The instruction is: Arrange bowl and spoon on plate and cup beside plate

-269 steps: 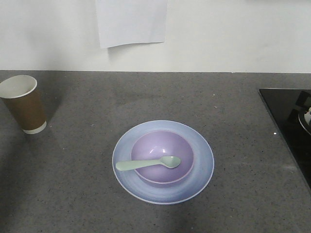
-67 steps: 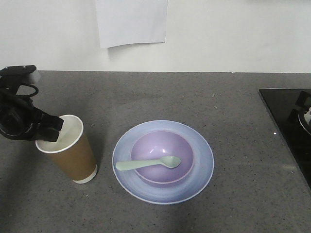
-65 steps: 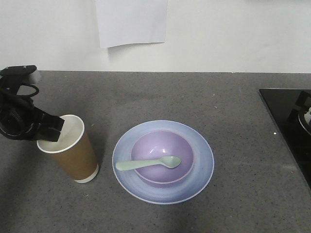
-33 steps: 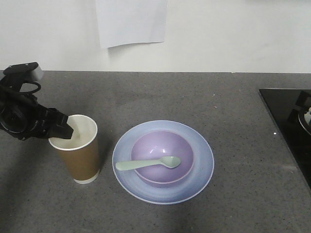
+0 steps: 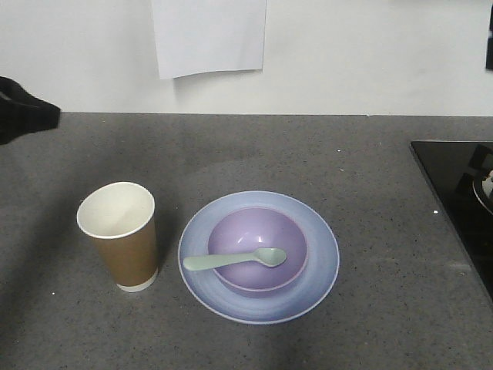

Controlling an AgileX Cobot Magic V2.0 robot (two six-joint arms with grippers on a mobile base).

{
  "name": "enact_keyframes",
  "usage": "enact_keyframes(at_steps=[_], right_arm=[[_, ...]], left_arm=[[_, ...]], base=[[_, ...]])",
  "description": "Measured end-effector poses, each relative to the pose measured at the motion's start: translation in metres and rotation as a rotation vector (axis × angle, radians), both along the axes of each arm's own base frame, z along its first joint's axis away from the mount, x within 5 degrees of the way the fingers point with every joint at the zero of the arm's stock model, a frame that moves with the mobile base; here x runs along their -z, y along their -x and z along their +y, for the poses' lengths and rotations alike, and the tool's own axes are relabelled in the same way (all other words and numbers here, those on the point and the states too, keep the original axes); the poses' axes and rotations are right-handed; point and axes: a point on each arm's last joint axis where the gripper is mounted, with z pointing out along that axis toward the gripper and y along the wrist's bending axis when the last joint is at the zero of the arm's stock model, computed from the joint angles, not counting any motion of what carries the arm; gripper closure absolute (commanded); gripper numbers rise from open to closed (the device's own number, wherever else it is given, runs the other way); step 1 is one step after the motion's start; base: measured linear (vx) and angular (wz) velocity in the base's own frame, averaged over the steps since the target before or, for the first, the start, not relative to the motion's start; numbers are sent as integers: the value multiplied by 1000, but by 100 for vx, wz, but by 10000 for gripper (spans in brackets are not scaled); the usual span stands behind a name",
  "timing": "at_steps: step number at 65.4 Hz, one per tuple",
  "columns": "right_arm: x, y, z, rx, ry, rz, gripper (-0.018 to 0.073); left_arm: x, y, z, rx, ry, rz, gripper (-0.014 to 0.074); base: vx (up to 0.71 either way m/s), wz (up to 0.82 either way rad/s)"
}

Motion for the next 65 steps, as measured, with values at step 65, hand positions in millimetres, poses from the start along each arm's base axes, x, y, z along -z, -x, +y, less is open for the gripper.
enact_keyframes(at_steps=[65], right_arm=[[178, 88, -20, 37, -12, 31, 564]], left_arm=[[89, 99, 28, -222, -41, -380, 603]], base=[[0, 0]])
